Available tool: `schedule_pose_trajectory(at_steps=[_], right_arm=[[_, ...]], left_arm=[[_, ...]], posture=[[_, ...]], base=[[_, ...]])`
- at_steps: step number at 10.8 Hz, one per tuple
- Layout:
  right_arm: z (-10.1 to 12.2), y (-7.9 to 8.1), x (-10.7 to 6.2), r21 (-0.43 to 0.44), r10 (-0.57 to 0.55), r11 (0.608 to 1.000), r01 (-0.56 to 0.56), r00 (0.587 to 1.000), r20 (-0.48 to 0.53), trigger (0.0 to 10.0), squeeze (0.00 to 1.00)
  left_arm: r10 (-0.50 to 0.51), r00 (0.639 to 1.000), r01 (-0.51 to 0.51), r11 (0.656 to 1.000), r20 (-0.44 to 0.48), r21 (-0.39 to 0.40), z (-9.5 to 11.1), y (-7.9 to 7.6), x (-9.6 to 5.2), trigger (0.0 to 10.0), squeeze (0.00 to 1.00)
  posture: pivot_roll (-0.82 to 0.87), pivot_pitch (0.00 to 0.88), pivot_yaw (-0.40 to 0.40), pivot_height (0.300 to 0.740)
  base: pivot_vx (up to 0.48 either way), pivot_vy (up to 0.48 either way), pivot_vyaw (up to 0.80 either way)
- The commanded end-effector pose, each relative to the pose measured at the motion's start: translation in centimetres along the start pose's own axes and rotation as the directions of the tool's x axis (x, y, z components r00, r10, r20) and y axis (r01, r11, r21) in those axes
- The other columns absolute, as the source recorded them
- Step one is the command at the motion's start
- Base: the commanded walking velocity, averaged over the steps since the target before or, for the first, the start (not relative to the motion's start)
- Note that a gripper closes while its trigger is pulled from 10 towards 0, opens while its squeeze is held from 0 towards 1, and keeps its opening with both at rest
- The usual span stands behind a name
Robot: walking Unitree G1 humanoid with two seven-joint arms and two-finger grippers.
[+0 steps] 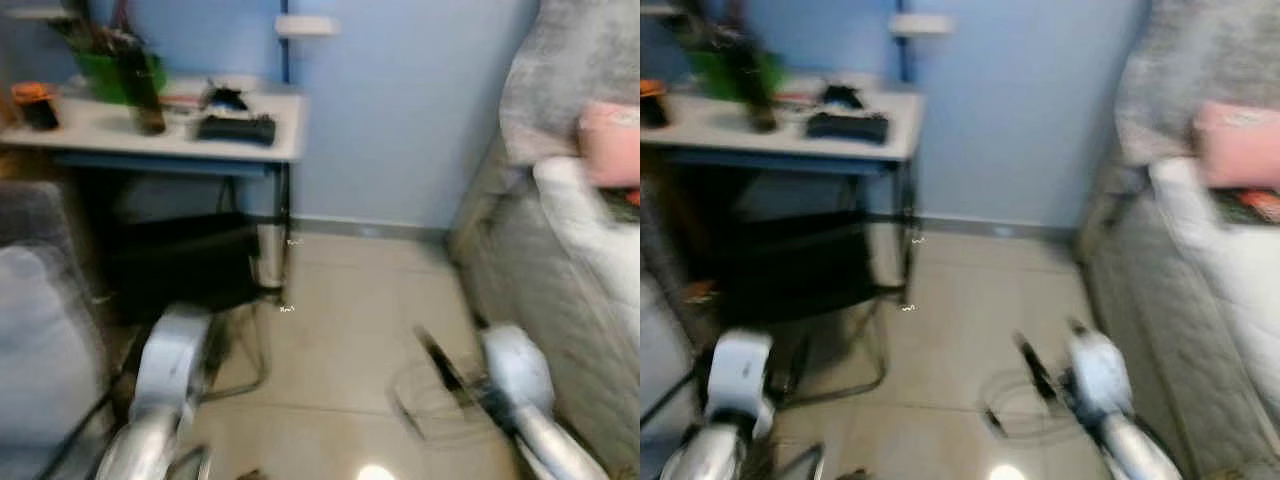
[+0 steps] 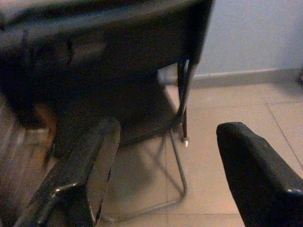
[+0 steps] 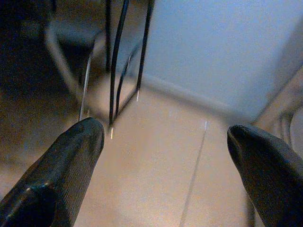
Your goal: Clean up the room
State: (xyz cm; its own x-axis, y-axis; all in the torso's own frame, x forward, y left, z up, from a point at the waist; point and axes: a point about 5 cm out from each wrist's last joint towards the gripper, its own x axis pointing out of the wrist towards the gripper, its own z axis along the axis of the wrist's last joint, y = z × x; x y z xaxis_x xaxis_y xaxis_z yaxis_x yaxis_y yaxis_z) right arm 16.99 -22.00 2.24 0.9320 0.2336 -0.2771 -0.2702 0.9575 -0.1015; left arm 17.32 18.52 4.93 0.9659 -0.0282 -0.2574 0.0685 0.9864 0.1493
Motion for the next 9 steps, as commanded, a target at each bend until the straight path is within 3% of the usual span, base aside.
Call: schedule_pose_trajectory(at_steps=[1, 2, 3, 5, 6, 8, 9], right_arm=[[0.2, 0.0, 0.0, -0.026, 0.015, 1.000, -0.014, 1.000, 0.023, 10.0, 0.00], [-1.8, 0.9, -2.0, -0.007, 0.014, 1.000, -0.014, 1.000, -0.005, 10.0, 0.00], [-1.8, 1.7, -2.2, 0.008, 0.019, 1.000, -0.019, 1.000, 0.014, 10.0, 0.00], [-1.2, 2.3, -1.1, 0.024, 0.037, 0.999, -0.038, 0.999, 0.029, 10.0, 0.00], [-1.3, 2.1, -1.3, 0.025, 0.040, 0.999, -0.040, 0.999, 0.031, 10.0, 0.00], [-0.8, 2.3, 1.1, 0.018, 0.062, 0.998, -0.063, 0.998, 0.012, 10.0, 0.00], [-0.7, 2.3, 1.3, 0.019, 0.058, 0.998, -0.059, 0.998, 0.014, 10.0, 0.00]], left_arm=[[-0.064, 0.989, 0.067, 0.998, 0.133, -0.018, 2.3, -1.5, 0.7, 10.0, 0.00], [-0.007, 0.987, 0.015, 0.999, 0.159, -0.051, 2.9, -2.2, 1.2, 10.0, 0.00], [-0.001, 0.985, 0.011, 0.998, 0.175, -0.055, 3.2, -2.4, 1.7, 10.0, 0.00], [-0.021, 0.982, 0.030, 0.998, 0.185, -0.047, 3.5, -2.3, 1.9, 10.0, 0.00], [-0.016, 0.983, 0.025, 0.998, 0.183, -0.051, 3.4, -2.3, 1.9, 10.0, 0.00], [0.035, 0.988, -0.018, 0.994, 0.149, -0.110, 2.3, -2.4, 2.6, 10.0, 0.00], [0.040, 0.988, -0.023, 0.993, 0.150, -0.113, 2.5, -2.4, 2.8, 10.0, 0.00]], posture=[[0.00, 0.000, -0.032, 0.722], [0.00, 0.000, -0.037, 0.722], [0.00, 0.000, -0.037, 0.722], [0.00, 0.000, -0.041, 0.722], [0.01, 0.000, -0.040, 0.722], [0.02, 0.000, -0.047, 0.722], [0.02, 0.000, -0.045, 0.722]], base=[[0.000, 0.000, 0.00], [0.000, 0.000, 0.00], [0.000, 0.000, 0.79], [0.000, 0.000, 0.74], [0.000, 0.000, 0.73], [0.000, 0.000, 0.00], [0.000, 0.000, 0.00]])
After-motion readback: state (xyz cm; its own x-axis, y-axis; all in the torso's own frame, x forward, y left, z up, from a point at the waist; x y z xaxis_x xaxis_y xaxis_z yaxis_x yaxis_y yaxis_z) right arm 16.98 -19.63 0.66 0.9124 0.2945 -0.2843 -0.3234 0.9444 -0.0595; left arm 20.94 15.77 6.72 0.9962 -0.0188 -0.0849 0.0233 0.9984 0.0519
